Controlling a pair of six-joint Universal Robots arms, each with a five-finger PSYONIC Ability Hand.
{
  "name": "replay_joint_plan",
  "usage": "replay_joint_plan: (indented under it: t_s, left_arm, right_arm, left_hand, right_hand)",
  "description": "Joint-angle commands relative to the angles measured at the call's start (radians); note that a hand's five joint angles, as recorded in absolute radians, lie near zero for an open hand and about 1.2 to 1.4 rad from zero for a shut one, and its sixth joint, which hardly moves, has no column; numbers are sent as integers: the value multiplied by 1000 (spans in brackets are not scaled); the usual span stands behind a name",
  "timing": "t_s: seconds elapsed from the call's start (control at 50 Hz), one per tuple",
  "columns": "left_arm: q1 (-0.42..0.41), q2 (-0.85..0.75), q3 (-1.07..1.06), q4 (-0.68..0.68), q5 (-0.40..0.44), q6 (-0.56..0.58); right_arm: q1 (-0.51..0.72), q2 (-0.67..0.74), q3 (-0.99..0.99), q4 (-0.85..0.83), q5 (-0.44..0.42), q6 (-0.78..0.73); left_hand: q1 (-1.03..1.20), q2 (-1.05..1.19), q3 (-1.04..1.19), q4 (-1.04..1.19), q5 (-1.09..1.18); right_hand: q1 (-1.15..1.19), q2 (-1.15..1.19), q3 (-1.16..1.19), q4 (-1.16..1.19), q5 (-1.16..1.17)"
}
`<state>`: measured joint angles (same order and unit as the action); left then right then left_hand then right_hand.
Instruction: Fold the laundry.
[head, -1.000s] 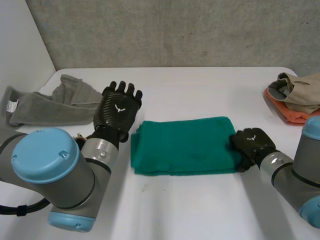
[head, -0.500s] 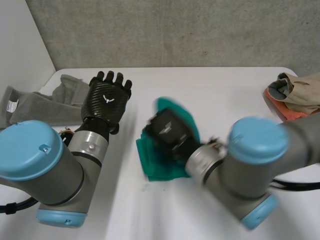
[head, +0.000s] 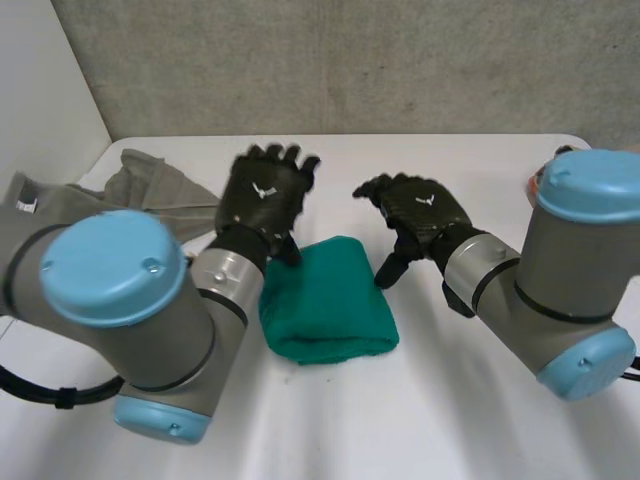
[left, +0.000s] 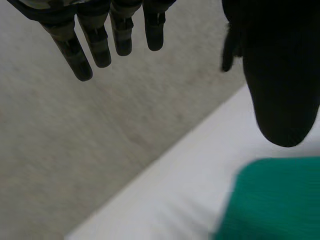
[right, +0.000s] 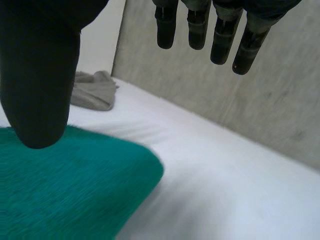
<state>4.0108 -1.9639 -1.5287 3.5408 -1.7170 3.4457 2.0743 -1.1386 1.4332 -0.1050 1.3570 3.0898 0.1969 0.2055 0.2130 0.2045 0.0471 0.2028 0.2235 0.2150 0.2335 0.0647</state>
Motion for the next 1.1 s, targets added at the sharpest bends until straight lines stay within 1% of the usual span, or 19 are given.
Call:
replay_joint_plan:
  t_s: [0.02, 0.14, 0.26, 0.36, 0.38, 0.46, 0.54, 0.6, 0.68, 0.7, 0.72, 0.74, 0.76, 0.8, 0.82, 0.84, 0.92, 1.0, 1.1]
  left_arm:
    - [-16, -87, 59, -209, -9, -86]
    - [-12, -124, 64, -303, -9, -83]
    - [-7, -194, 79, -361, -9, -77]
    - [11, -240, 100, -405, -6, -76]
    - [13, -243, 105, -407, -4, -74]
    - [14, -233, 119, -408, 7, -50]
    - [8, -208, 143, -405, 10, -36]
    - [13, -127, 171, -404, 33, -34]
    - [33, -35, 197, -401, 129, -36]
    - [54, 2, 208, -405, 182, -36]
    - [63, 16, 211, -407, 207, -37]
    - [74, 36, 214, -408, 236, -39]
    - [89, 68, 217, -411, 290, -39]
    - [103, 102, 217, -419, 347, -40]
    - [108, 114, 217, -427, 373, -42]
    - [119, 134, 219, -447, 422, -43]
    - [146, 151, 222, -508, 519, -43]
    - [156, 152, 222, -536, 576, -42]
    - [159, 143, 222, -534, 580, -43]
  right_arm:
    - [-5, 164, -164, 175, -87, 4]
    - [1, 256, -235, 240, -110, -5]
    - [3, 329, -269, 274, -96, -85]
    - [6, 349, -283, 275, -46, -190]
    - [7, 346, -283, 275, -24, -225]
    - [12, 320, -283, 274, 1, -292]
    - [9, 234, -255, 254, -1, -290]
    - [9, 154, -203, 190, 2, -266]
    - [13, 71, -76, 58, 4, -241]
    - [15, 51, -47, 30, 5, -241]
    - [20, 1, 16, -20, 13, -244]
    - [23, -24, 48, -44, 19, -249]
    - [26, -44, 82, -67, 25, -250]
    - [36, -91, 175, -128, 34, -252]
    - [41, -98, 205, -148, 37, -253]
    - [47, -98, 234, -169, 37, -253]
    - [90, -93, 349, -263, 39, -260]
    - [139, -46, 397, -358, 40, -264]
    - [164, 78, 379, -441, 47, -304]
  left_hand:
    - [-13, -21, -29, -20, -38]
    - [-10, -18, -26, -17, -35]
    - [-7, -16, -23, -15, -32]
    - [-1, -10, -17, -9, -26]
    - [-1, -10, -17, -9, -26]
    - [-1, -10, -17, -9, -26]
    - [-7, -15, -23, -14, -32]
    - [-10, -18, -26, -17, -35]
    - [5, -4, -11, -3, -20]
    - [16, 8, 0, 9, -8]
    - [22, 14, 6, 15, -2]
    - [28, 20, 12, 21, 4]
    - [43, 34, 27, 35, 18]
    - [52, 43, 36, 44, 27]
    - [58, 49, 42, 50, 33]
    - [61, 52, 45, 53, 36]
    - [61, 52, 45, 53, 36]
    - [61, 52, 45, 53, 36]
    - [61, 52, 45, 53, 36]
  right_hand:
    - [-28, -49, -40, -59, -65]
    - [-28, -49, -40, -59, -65]
    - [-28, -49, -40, -59, -65]
    - [-28, -49, -40, -59, -65]
    - [-28, -49, -40, -59, -65]
    - [-28, -49, -40, -59, -65]
    - [-28, -49, -40, -59, -65]
    - [-28, -49, -40, -59, -65]
    - [-28, -49, -40, -59, -65]
    - [-28, -49, -40, -59, -65]
    - [-28, -49, -40, -59, -65]
    - [-28, -49, -40, -59, -65]
    - [-28, -49, -40, -59, -65]
    - [-28, -49, -40, -59, -65]
    - [-28, -49, -40, -59, -65]
    - [-28, -49, -40, -59, -65]
    - [-28, -49, -40, -59, -65]
    - [-28, -49, -40, -59, -65]
    - [-28, -49, -40, -59, -65]
